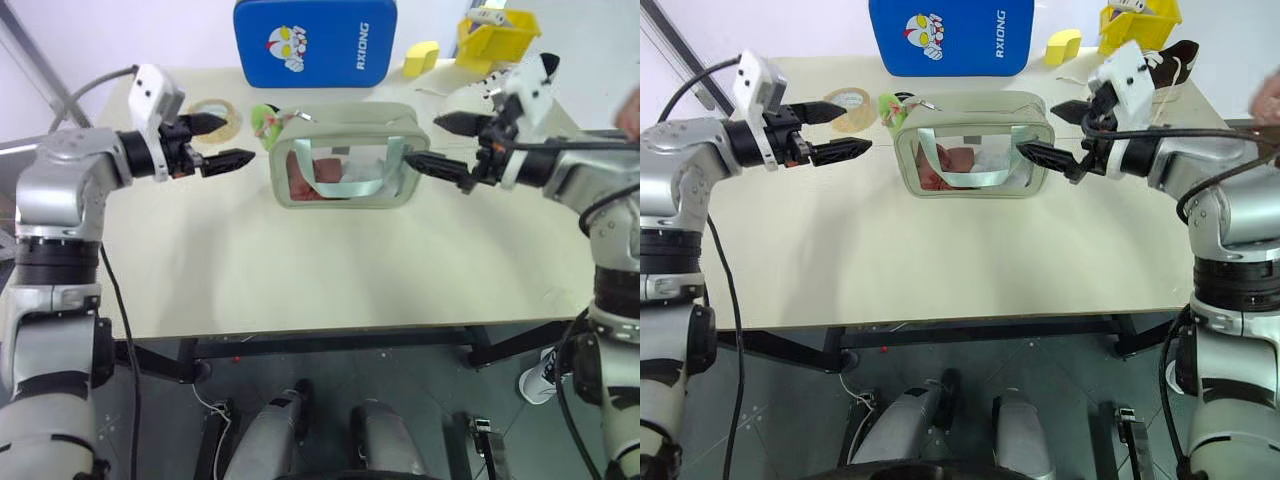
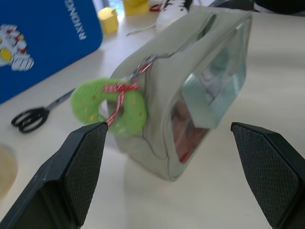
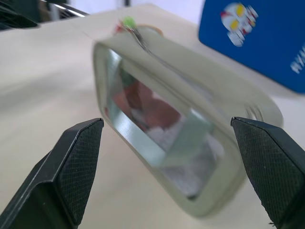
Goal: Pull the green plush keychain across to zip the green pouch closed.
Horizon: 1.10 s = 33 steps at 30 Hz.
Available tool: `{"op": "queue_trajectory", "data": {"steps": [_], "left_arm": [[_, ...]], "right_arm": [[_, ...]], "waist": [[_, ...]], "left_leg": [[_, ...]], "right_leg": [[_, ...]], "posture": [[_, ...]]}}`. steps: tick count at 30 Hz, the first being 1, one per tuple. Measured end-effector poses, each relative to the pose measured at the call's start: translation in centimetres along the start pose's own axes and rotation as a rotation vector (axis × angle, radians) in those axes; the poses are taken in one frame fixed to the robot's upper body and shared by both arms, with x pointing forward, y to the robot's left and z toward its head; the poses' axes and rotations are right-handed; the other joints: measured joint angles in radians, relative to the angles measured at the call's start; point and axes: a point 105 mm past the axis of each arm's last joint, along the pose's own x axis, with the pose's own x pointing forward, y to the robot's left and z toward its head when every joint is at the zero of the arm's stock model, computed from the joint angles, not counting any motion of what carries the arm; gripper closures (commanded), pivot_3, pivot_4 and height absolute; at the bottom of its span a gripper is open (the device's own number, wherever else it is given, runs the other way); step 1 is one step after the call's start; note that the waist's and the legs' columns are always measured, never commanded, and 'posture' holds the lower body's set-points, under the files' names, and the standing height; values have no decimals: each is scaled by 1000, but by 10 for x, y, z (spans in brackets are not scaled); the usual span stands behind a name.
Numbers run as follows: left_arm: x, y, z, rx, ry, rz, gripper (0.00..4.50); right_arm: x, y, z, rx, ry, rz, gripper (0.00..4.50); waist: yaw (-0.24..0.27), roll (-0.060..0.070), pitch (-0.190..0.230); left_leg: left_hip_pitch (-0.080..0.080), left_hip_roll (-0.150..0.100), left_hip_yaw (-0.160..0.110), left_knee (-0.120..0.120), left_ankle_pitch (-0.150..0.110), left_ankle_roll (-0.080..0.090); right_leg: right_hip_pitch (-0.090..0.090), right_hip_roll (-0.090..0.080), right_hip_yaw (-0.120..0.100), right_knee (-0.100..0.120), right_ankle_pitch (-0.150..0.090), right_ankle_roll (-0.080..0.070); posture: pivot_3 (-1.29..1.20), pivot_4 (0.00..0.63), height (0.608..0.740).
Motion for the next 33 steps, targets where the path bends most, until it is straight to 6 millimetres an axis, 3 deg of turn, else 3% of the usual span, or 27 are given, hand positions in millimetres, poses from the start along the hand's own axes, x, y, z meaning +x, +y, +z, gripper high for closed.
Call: {"op": "queue_trajectory", "data": {"steps": [6,12,18,22,27,30,33], "left_arm": [[1,7,-10,-30,19,35,77],[1,8,-8,-7,8,37,77],[9,-9,9,29,-38,-14,77],[17,-28,12,20,-67,-32,77],[16,-40,4,2,-51,-17,77],[12,-45,3,-7,-52,-1,0],[8,-47,3,-13,-52,16,0]], "right_arm": [[0,-3,-6,10,22,-6,50],[9,-3,-1,-45,30,9,50],[51,-3,14,-131,0,56,50],[84,-8,4,-202,68,81,50],[105,-14,-16,-278,176,110,50],[115,-11,-33,-315,239,139,801],[116,-11,-41,-337,265,162,2351]], "waist": [[0,0,0],[-1,0,0],[-3,0,0],[-3,0,0],[-3,0,0],[-3,0,0],[-1,0,0]], "left_leg": [[-1,0,-1,10,-4,6],[-1,0,0,14,-3,5],[-1,0,0,13,-3,5],[-1,0,-1,13,1,0],[0,0,-1,14,1,-2],[1,0,-1,14,2,-3],[1,0,-2,14,3,-4]], "right_leg": [[1,1,-1,6,0,0],[3,1,-1,6,2,1],[2,2,0,6,4,4],[2,3,0,7,4,4],[2,4,0,10,4,4],[1,5,0,12,4,4],[0,5,0,13,4,4]], "posture": [[0,150,740],[0,150,740],[0,150,740],[0,150,740],[0,150,740],[0,150,740],[0,150,740]]}}
